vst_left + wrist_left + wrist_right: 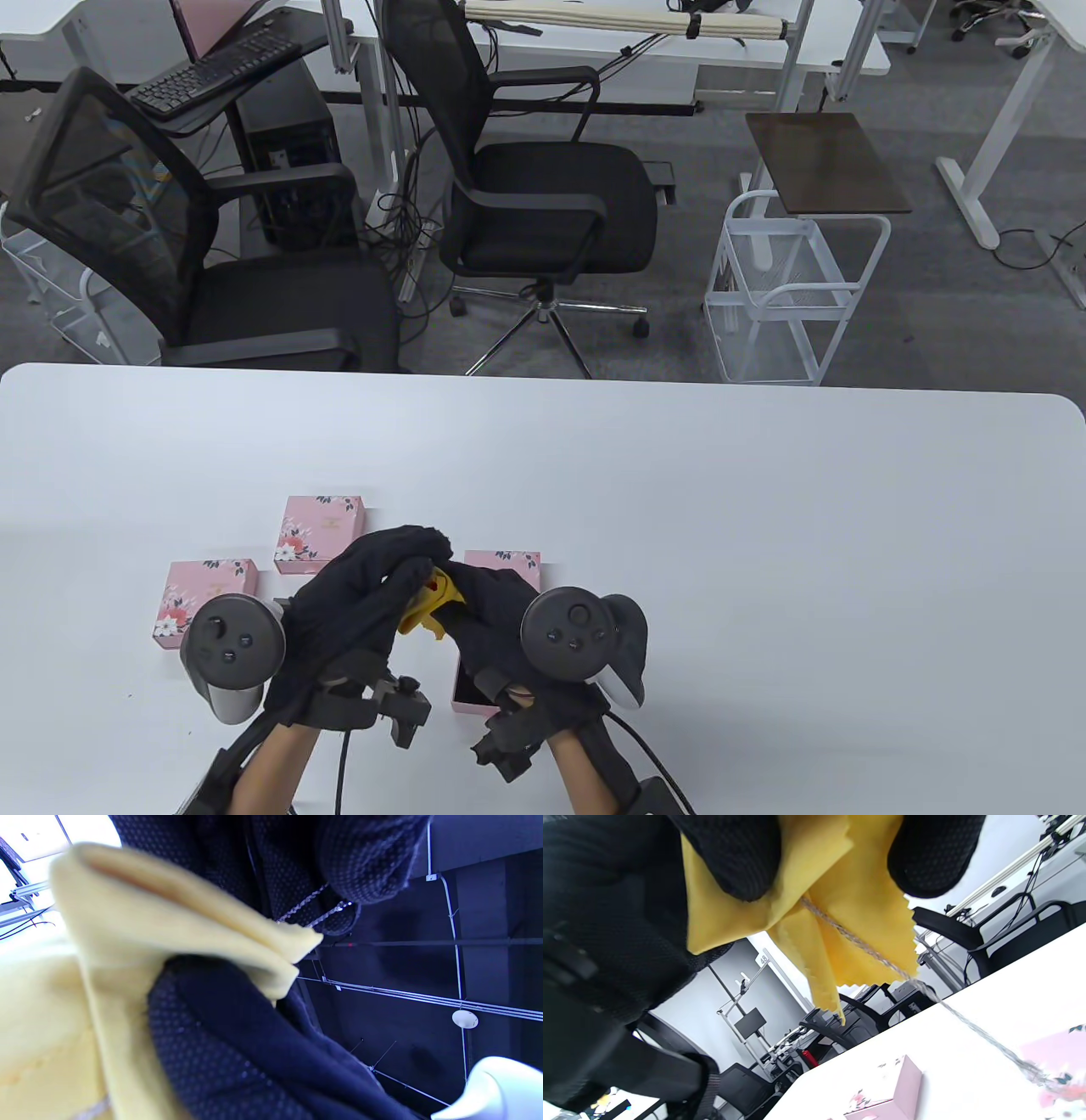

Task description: Dust necklace

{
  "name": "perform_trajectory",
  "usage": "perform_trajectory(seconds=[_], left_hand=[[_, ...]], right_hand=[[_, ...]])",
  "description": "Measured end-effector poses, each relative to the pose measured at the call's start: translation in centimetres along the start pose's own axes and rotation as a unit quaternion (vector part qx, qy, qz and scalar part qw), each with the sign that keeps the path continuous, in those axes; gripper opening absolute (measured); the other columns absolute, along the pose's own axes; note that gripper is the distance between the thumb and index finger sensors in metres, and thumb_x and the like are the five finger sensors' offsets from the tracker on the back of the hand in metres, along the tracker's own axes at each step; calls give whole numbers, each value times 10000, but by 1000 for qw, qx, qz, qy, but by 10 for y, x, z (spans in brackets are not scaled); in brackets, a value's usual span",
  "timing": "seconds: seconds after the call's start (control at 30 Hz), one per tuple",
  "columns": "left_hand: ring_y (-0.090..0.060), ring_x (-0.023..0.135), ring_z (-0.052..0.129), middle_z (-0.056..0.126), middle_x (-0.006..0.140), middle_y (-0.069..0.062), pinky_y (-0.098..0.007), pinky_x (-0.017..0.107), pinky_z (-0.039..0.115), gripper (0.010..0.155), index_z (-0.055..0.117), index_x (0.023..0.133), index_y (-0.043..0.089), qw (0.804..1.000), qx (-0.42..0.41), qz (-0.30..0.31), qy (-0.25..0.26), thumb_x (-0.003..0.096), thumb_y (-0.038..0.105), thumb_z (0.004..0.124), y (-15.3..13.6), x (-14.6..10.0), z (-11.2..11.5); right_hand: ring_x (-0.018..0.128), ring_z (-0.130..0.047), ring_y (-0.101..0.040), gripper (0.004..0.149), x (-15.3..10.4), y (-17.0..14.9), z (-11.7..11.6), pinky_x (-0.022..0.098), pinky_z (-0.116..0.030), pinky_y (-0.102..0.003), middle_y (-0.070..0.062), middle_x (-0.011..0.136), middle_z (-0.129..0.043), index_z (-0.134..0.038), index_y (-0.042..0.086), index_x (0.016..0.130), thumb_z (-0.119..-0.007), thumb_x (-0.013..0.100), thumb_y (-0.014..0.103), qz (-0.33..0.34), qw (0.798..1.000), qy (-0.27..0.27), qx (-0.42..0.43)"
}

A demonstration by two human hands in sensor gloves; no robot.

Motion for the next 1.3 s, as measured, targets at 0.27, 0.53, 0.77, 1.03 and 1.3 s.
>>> perform_trajectory(seconds=[0.27, 0.53, 0.77, 1.03, 1.3], left_hand=[[-223, 826, 939, 1053, 785, 29, -492, 621, 790, 395, 916, 880, 294, 1000, 3, -1, 14, 521, 423, 815, 1, 0, -5], [-223, 836, 930, 1046, 796, 17, -491, 627, 786, 396, 899, 912, 271, 1000, -2, -2, 12, 538, 380, 826, 2, 1, -10], [-209, 824, 945, 1061, 779, 28, -484, 620, 797, 383, 916, 882, 288, 1000, 19, 4, 11, 518, 389, 848, 5, 1, -10], [-190, 795, 963, 1069, 740, 53, -466, 603, 814, 400, 910, 857, 294, 997, 63, 5, 33, 493, 430, 819, 6, 1, -16], [-173, 785, 967, 1067, 725, 62, -458, 597, 817, 427, 895, 859, 282, 997, 66, 6, 40, 474, 444, 804, 6, 1, -20]], right_hand=[[717, -873, -435, 392, 1, -1, -6, 573, -736, -547, -188, 883, -882, -746, 121, 988, -770, 635, 288, -7, 1000, 10, -26], [671, -898, -410, 386, 1, -5, -9, 557, -751, -531, -158, 824, -915, -776, 137, 954, -769, 630, 346, -13, 998, -9, -55], [718, -878, -430, 388, 2, -5, -11, 572, -739, -543, -183, 887, -883, -750, 138, 988, -782, 627, 276, -13, 998, 2, -61], [708, -882, -430, 390, 4, -10, -19, 568, -743, -540, -180, 874, -890, -755, 129, 982, -772, 631, 297, -19, 999, 28, -42], [691, -891, -420, 387, 5, -10, -27, 563, -747, -536, -169, 850, -901, -760, 133, 972, -761, 634, 321, -18, 998, 42, -50]])
Point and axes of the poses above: the tracker on the back of each hand, its own y axis roughly to the thumb side, its own x axis roughly from the wrist to the fingertips, z = x × y, the point moved 1 cm from there along x, roughly from the wrist to the fingertips
